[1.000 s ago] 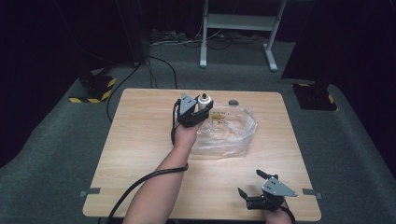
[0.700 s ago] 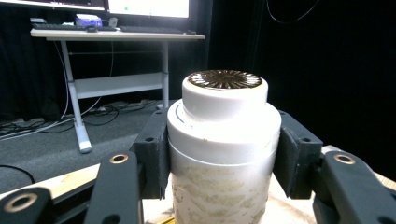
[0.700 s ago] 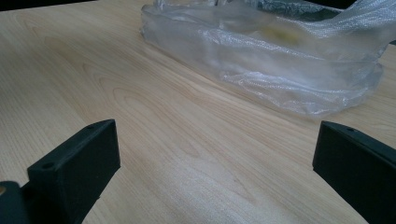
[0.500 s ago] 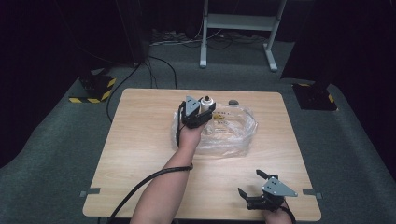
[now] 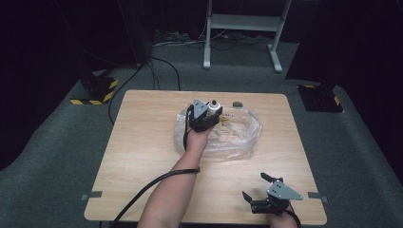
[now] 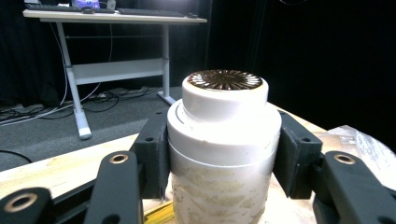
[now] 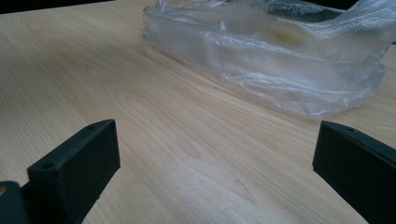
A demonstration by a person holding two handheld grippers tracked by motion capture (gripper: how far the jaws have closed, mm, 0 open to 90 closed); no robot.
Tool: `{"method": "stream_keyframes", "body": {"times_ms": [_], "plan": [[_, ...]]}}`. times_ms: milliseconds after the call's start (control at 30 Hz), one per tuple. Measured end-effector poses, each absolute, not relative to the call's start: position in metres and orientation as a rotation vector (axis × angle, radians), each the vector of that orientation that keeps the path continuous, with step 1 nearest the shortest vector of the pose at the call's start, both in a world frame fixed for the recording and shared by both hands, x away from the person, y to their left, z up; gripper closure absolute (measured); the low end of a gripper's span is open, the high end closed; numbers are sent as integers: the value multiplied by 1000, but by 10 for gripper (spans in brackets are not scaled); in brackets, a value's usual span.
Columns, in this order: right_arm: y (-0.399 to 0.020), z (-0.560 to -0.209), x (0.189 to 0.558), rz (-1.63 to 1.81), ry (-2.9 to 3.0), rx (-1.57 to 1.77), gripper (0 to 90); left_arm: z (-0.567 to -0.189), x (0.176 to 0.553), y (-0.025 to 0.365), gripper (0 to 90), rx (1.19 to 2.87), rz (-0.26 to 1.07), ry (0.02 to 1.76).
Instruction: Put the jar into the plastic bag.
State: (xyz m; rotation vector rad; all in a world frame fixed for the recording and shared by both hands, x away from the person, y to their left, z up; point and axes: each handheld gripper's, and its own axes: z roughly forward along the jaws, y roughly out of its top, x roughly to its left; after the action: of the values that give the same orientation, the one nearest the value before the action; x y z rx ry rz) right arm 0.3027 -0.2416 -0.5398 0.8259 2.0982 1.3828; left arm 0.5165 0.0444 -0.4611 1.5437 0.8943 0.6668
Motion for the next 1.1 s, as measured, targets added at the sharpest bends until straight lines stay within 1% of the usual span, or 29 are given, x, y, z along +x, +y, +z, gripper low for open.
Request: {"method": "stream_keyframes", "body": {"times_ms": [433,1100], "plan": [[-242,-540,303,1385,2101,823,4,-468,519,42,462,1561,664,908],[-242,-540,303,1389,2103,820,4,-469,516,40,458,1598,687,868]]}}
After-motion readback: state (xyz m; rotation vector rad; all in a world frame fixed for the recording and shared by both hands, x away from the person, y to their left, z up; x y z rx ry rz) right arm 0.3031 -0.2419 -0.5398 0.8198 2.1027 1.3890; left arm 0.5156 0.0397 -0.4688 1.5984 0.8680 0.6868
